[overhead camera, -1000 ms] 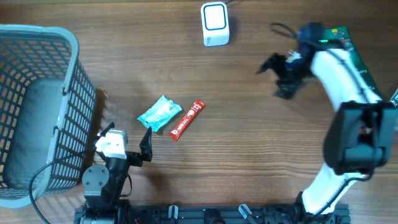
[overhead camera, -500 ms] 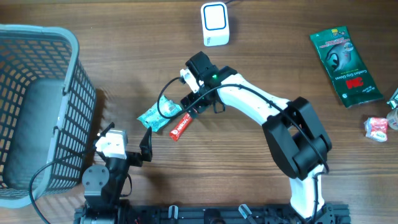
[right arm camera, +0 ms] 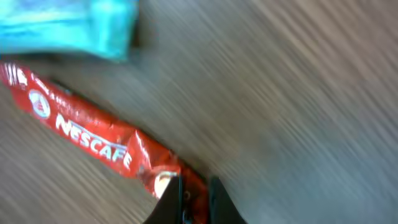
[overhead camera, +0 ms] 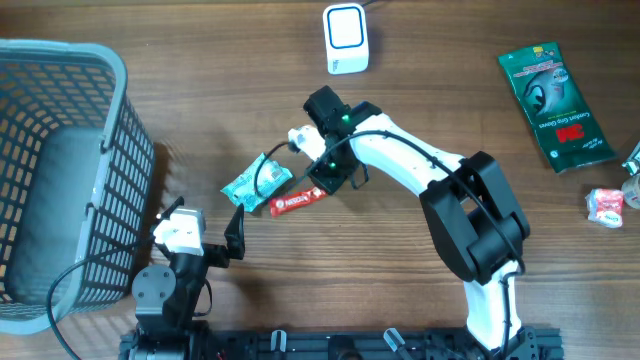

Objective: Scan the item barcode

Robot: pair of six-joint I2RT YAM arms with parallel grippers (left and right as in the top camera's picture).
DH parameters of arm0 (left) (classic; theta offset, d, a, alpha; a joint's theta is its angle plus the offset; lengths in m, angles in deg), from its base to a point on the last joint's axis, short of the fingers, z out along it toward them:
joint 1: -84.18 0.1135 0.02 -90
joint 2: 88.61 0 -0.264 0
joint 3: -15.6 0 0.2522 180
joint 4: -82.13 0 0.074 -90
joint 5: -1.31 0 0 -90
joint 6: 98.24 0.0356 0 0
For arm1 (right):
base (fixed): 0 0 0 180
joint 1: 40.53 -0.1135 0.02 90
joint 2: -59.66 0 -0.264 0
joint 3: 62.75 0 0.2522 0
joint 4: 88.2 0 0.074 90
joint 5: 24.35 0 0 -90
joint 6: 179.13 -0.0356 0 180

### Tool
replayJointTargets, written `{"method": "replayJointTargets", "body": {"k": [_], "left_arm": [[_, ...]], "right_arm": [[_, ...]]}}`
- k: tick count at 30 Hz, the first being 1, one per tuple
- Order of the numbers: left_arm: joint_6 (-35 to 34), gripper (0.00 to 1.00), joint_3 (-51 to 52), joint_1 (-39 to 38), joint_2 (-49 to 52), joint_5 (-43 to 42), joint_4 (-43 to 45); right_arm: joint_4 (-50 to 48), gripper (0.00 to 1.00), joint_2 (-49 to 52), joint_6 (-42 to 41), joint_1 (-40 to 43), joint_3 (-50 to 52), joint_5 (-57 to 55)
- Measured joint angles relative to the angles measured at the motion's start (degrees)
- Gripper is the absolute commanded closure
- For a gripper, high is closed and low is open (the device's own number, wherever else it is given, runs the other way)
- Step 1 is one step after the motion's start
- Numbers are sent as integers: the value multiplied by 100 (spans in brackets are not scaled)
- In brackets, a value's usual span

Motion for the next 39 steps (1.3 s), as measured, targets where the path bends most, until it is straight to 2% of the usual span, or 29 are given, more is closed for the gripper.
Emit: {"method": "replayJointTargets", "body": {"k": [4, 7, 10, 14, 18, 24, 27, 34, 39], "left_arm": [[0, 0, 0, 0, 0, 0, 0], [0, 0, 0, 0, 0, 0, 0], [-2, 0, 0, 0, 0, 0, 0], [0, 0, 0, 0, 0, 0, 0], [-2, 0, 0, 0, 0, 0, 0], [0, 0, 0, 0, 0, 0, 0], [0, 0, 0, 0, 0, 2, 0], [0, 0, 0, 0, 0, 0, 0], [-2, 0, 0, 0, 0, 0, 0]], "right_arm": [[1950, 96, 0, -3379, 293, -979, -199], [2900, 96, -22, -5219, 564, -1298, 291], [3976, 95, -22, -6835, 796, -1303, 1241], [4030, 95, -22, -7449, 793, -1303, 2448], [4028, 95, -22, -7801, 765, -1303, 2983], [4028, 92, -22, -8896, 765, -1303, 2765], [4028, 92, -22, -9064, 752, -1178, 2638], [3895, 91, -22, -9184, 785, 11, 2660], [3801, 89, -20, -9186, 1508, 136, 2706]]}}
